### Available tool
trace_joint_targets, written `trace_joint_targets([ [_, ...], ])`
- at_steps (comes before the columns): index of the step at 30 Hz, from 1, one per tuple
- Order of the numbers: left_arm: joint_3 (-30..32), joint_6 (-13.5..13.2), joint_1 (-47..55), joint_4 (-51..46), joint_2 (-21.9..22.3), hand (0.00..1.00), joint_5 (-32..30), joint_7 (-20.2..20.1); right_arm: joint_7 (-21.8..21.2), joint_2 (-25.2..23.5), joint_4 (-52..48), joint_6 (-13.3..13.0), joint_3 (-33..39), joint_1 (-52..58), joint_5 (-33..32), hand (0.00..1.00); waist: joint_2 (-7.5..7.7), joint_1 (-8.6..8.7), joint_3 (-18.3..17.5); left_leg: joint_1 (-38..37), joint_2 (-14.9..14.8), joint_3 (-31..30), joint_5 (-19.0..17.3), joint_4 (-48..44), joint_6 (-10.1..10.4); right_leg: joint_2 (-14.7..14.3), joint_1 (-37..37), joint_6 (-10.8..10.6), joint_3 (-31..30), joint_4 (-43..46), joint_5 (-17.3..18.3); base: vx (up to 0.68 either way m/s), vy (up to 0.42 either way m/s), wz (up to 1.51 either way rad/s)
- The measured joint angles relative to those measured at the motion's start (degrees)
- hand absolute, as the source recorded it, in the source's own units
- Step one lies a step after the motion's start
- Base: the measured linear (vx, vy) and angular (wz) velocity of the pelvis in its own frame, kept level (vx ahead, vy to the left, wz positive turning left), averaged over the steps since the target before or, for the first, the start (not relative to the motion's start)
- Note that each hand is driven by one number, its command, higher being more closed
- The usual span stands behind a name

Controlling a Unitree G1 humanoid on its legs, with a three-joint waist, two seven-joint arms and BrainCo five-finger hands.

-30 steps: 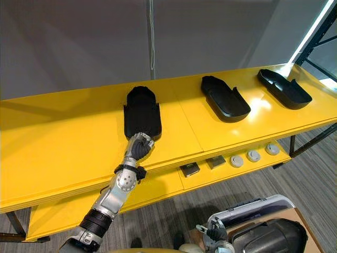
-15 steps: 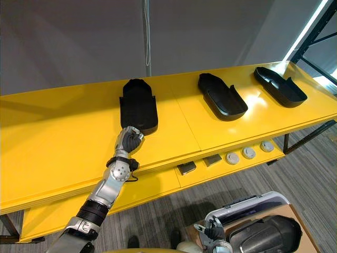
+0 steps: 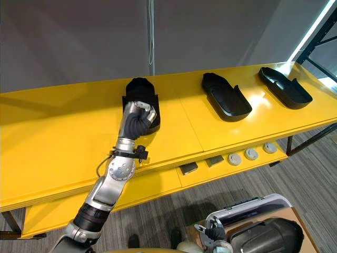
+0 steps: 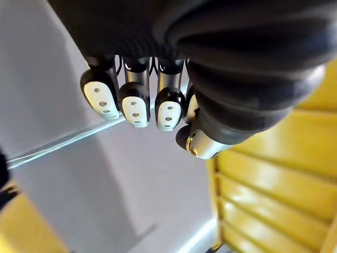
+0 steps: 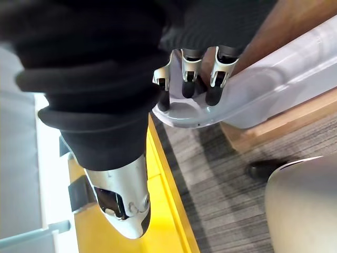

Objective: Walk over and take plastic housings, then place them on the shelf

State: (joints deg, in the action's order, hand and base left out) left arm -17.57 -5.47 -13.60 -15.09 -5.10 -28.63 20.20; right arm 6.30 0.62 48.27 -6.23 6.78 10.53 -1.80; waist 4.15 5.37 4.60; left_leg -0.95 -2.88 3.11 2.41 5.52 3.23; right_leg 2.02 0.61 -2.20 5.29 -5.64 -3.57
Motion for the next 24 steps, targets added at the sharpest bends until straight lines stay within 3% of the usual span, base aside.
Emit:
trace_joint_targets([
  [2, 3.1, -1.6, 4.1, -7.3, 0.6, 1.0, 1.2, 0.6, 0.0, 0.3, 0.5, -0.1, -0.1, -0.1, -0.2, 0.0, -0.22, -0.1, 0.0, 0.0, 0.0, -0.7, 0.0, 0.0, 0.0, 0.0, 0.3, 0.0, 0.7, 0.0, 0.1, 0.01, -0.009, 0.16],
  [6, 19.2, -3.9, 13.9, -17.1, 1.1, 1.0, 4.9, 5.3, 0.1, 1.8, 3.0, -0.2, 0.0, 0.0, -0.4, 0.0, -0.8, -2.15, 0.3, -1.1, 0.0, -2.3, -0.1, 0.0, 0.1, 0.0, 2.0, 0.2, 2.3, 0.7, 1.2, -0.01, -0.012, 0.21],
  [10, 35.9, -6.3, 22.9, -18.6, 3.9, 1.0, 14.0, 11.1, 0.3, 2.3, 5.0, 0.0, 0.9, 0.2, -0.4, 0.0, -1.01, -3.6, 0.4, -1.1, 0.1, -4.6, -0.2, 0.0, 0.4, 0.0, 2.7, 0.4, 4.4, 1.7, 2.2, -0.03, -0.015, 0.31],
  [12, 40.4, -7.8, 27.8, -17.0, 5.9, 1.0, 20.1, 11.8, 0.3, 2.1, 4.9, 0.2, 2.0, 1.1, -0.4, 0.0, -1.0, -5.21, 0.4, -1.4, 0.1, -4.9, -0.2, 0.2, 0.4, 0.1, 3.2, 0.4, 5.1, 1.7, 2.4, -0.03, -0.015, 0.21],
  [16, 41.9, -7.7, 35.8, -9.8, 9.1, 1.0, 26.4, 11.0, 1.1, 1.4, 3.6, 1.0, 3.6, 2.3, -0.4, 0.0, -1.13, -6.26, 0.2, -1.6, 0.1, -5.8, -0.4, 0.3, 0.1, 0.6, 3.3, -0.3, 7.0, 4.4, 4.9, -0.05, -0.014, 0.22],
  [18, 41.6, -6.3, 38.2, -3.3, 9.7, 1.0, 27.8, 8.5, 1.3, 1.0, 1.3, 2.4, 3.6, 3.4, -0.4, 0.0, -1.15, -6.22, 0.2, -1.6, 0.0, -5.6, -0.5, 0.3, -0.1, 0.8, 3.2, -0.4, 8.2, 5.5, 5.7, -0.01, -0.009, 0.25],
  [22, 38.0, -0.7, 38.6, 18.3, 9.5, 1.0, 27.9, -0.6, 1.3, 0.9, -1.7, 3.9, 3.4, 5.3, -0.3, 0.0, -1.39, -6.05, -0.9, -1.8, -0.5, -3.4, -0.5, -0.1, 0.0, 1.1, 3.1, -0.5, 8.8, 6.6, 6.1, 0.01, -0.004, 0.05],
  [24, 35.5, 0.8, 37.4, 26.1, 9.3, 1.0, 27.3, -2.9, 1.3, 0.9, -3.0, 4.3, 3.2, 6.3, -0.3, 0.0, -1.53, -6.01, -1.3, -2.0, -0.5, -3.1, -0.3, -0.1, 0.2, 1.2, 3.1, -0.5, 8.7, 6.9, 6.4, 0.0, 0.001, -0.02],
])
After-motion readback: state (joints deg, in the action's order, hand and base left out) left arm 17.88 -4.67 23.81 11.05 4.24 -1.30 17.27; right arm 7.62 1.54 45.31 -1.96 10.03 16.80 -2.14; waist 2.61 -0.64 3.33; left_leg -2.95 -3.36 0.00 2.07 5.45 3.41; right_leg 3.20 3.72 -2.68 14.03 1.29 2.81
